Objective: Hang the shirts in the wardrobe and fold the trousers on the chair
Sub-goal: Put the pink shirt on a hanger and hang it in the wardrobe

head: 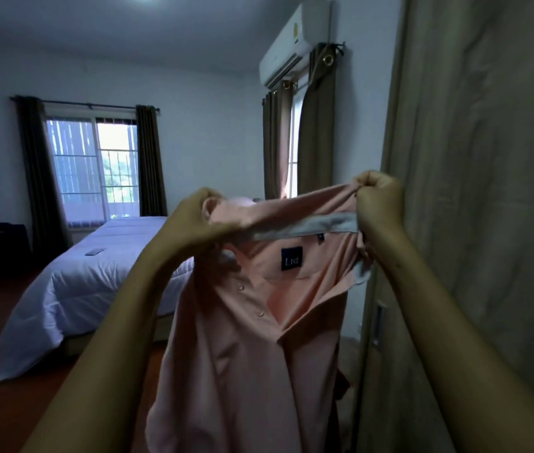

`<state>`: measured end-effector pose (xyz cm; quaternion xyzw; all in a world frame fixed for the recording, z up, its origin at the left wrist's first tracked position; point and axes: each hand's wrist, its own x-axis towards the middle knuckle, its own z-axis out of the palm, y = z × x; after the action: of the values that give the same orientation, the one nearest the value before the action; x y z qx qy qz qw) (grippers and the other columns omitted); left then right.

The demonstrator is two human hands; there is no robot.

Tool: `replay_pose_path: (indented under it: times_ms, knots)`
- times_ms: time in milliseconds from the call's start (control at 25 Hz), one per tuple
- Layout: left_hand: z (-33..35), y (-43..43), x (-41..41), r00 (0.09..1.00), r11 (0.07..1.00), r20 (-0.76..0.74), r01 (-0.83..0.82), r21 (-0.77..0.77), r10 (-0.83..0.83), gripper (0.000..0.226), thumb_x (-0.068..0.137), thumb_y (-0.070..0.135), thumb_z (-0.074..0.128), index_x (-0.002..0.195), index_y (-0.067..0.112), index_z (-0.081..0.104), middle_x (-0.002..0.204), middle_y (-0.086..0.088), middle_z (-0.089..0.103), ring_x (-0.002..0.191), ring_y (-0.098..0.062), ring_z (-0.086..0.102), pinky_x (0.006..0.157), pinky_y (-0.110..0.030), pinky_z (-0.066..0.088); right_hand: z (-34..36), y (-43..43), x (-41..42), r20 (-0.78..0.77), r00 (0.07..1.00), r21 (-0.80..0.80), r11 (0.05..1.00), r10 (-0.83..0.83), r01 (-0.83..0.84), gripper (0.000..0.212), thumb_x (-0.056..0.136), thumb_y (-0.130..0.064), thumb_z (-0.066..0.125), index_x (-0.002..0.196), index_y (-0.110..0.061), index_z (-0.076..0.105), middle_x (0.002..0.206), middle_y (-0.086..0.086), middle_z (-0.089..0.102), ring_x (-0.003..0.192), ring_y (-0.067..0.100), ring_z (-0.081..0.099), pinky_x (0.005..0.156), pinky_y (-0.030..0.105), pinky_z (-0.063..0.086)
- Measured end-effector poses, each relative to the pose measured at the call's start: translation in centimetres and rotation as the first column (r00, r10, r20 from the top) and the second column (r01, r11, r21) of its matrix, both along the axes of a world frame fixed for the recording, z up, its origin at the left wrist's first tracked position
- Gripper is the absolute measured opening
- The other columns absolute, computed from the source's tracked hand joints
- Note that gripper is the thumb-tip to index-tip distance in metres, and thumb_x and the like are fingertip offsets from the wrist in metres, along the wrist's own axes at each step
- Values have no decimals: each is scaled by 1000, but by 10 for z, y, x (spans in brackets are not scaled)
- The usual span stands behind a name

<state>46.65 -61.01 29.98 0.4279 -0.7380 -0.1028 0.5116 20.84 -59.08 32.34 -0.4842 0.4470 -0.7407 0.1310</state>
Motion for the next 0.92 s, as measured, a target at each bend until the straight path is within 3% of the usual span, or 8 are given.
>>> replay_pose_path:
  times_ms: [120,240,400,440,520,680,720,920]
  knots:
    - [-24,10,4,990,997,140,-2,74,-8,66,39,65,75,79,14,63,69,-4,64,61,-13,52,58,-30,42,-17,21,-7,15,1000,69,998,-8,7,40,65,14,31,53,-17,53,51,-3,47,42,3,41,42,13,32]
    - [-40,29,6,977,997,205,-65,52,53,67,44,69,66,70,8,60,56,-7,57,51,-17,47,52,-32,36,-26,52,-15,1,998,108,993,-58,57,39,63,12,32,53,-17,56,52,0,50,50,12,42,47,19,32]
    - [-55,57,-14,965,999,260,17,51,-30,52,70,51,74,74,4,51,59,-2,50,58,-19,44,55,-36,33,-35,108,-26,41,991,84,989,-124,120,39,63,14,32,53,-14,56,49,0,49,48,13,40,46,19,30]
    - [-60,63,-24,979,995,188,71,67,-83,45,77,43,73,74,4,50,62,-2,48,59,-17,42,55,-34,31,-37,122,-31,51,987,80,985,-155,151,39,63,14,31,54,-14,56,50,1,50,48,13,40,46,19,30]
    - [-65,86,-52,963,960,-125,252,125,-237,30,87,32,65,74,10,48,63,1,47,57,-9,42,51,-28,34,-42,152,-47,92,966,77,969,-243,237,38,63,13,32,54,-15,56,47,-2,50,45,10,41,45,18,30]
    - [-56,136,-135,684,804,-613,580,128,-396,26,92,28,58,71,19,45,64,2,47,57,-8,45,51,-22,39,-45,213,-86,87,899,125,899,-430,419,40,69,12,33,55,-16,56,38,-10,45,36,1,35,40,15,26]
    - [-49,150,-156,611,759,-673,641,112,-417,26,93,27,57,72,19,44,64,1,47,58,-9,45,53,-24,39,-44,230,-95,64,883,134,881,-465,454,39,69,12,33,56,-17,57,40,-8,46,37,2,35,41,16,26]
    - [-17,219,-240,421,614,-744,789,17,-519,19,97,25,50,84,12,45,65,0,51,48,-2,50,51,-22,44,-44,311,-144,25,812,157,805,-583,573,37,66,10,35,54,-17,57,52,1,52,53,14,43,50,22,31]
